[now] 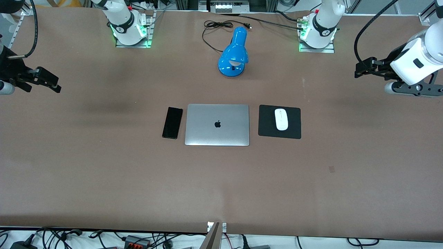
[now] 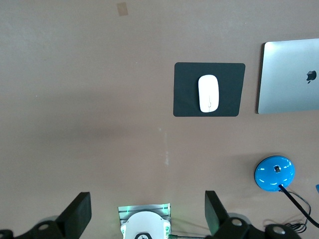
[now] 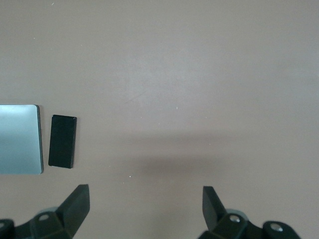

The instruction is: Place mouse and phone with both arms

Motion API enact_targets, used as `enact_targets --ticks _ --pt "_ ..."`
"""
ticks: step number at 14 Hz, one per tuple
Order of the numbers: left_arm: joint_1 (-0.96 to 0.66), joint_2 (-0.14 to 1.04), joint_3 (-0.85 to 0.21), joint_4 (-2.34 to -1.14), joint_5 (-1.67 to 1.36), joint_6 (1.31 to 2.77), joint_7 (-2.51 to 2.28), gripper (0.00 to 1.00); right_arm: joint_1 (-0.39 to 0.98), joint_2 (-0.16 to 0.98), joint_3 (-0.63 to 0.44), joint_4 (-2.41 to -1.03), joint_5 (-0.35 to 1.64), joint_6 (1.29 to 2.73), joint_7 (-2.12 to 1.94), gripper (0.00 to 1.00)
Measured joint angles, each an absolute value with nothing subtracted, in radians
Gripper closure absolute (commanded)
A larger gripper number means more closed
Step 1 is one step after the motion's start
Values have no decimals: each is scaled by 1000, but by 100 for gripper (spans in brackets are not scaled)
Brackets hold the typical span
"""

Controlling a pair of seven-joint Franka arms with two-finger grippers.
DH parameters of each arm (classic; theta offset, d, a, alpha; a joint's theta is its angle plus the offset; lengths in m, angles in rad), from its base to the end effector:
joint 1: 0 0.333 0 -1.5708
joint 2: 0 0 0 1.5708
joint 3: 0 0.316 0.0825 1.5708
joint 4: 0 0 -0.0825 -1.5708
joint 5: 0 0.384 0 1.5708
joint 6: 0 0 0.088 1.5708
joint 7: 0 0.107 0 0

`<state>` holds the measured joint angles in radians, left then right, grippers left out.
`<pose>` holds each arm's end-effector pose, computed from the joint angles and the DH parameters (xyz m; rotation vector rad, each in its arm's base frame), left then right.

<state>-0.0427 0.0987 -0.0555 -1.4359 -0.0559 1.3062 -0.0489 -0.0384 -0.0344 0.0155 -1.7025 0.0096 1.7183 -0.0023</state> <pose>0.5522 -0.0598 0.6118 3.0756 -0.0894 -0.3586 0.5549 -0.0117 0.5940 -3.1320 0.0341 -0.0788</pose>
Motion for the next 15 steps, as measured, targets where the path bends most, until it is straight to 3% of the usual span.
enact_targets --ticks 15 --pt "-77 99 -55 -1431 -56 1295 -49 0 -38 -33 16 -1702 10 1719 -2 0"
